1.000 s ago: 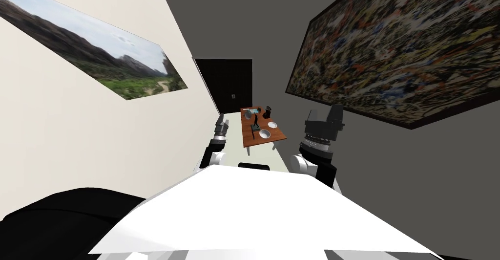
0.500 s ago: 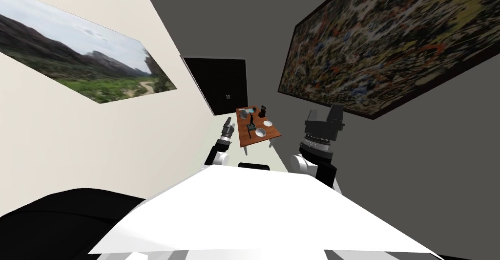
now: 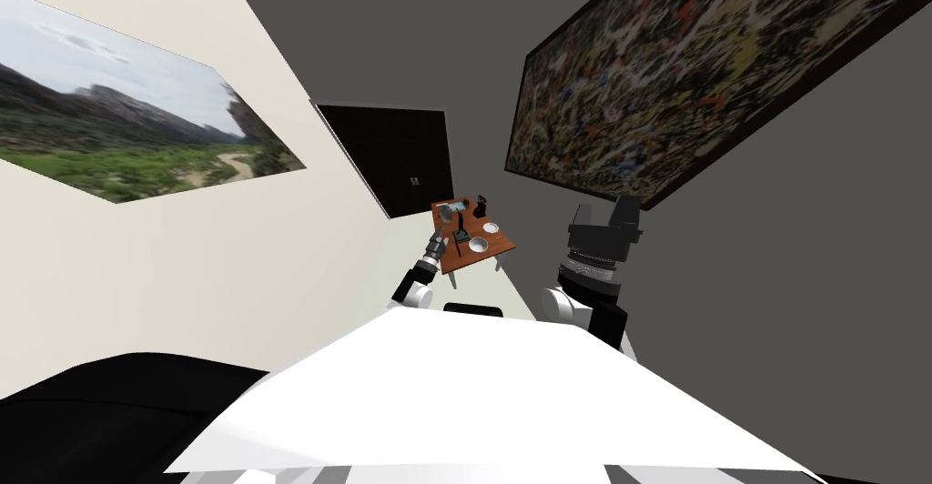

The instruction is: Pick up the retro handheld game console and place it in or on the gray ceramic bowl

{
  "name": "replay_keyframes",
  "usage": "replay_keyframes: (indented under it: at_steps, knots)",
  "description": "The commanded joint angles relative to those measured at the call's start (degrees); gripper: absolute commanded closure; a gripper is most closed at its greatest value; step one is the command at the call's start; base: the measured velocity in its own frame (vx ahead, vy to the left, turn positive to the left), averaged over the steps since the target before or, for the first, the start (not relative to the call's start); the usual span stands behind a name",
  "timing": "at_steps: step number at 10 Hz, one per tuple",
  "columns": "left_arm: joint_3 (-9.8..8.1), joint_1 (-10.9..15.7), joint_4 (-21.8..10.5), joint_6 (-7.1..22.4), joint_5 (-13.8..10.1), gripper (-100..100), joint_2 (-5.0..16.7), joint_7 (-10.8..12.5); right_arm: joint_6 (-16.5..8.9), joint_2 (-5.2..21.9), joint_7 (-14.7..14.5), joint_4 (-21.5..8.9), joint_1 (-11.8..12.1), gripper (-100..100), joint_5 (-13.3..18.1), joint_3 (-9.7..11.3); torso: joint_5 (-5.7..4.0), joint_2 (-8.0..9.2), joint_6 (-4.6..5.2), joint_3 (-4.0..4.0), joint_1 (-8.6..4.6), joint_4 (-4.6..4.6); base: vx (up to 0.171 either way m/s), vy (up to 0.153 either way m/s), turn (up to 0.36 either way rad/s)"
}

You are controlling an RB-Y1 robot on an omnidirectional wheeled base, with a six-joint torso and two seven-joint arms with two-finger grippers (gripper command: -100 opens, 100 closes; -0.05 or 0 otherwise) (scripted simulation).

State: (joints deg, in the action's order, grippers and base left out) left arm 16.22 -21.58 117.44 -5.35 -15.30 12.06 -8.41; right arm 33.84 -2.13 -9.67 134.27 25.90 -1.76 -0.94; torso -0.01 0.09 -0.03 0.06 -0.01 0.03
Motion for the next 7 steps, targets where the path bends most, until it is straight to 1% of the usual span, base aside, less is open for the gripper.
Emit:
replay_keyframes:
  at_steps: [1,3,7]
  knots:
    - [1.90,0.6,-2.0,1.8,-2.0,-100,1.6,0.2,0.0,0.0,0.0,0.0,0.0,0,0.0,0.0,0.00,0.00,0.00,0.00,0.00,0.00,-0.007,-0.017,-0.095]
    - [1.90,0.6,-2.0,1.8,-2.0,-100,1.6,0.2,0.0,0.0,0.0,0.0,0.0,0,0.0,0.0,-0.01,0.00,0.01,0.00,-0.03,0.00,-0.013,-0.021,-0.109]
    - [1.90,0.6,-2.0,1.8,-2.0,-100,1.6,0.2,0.0,0.0,0.0,0.0,0.0,0,0.0,0.0,0.01,-0.10,-0.01,-0.06,0.07,-0.02,0.005,-0.001,-0.005]
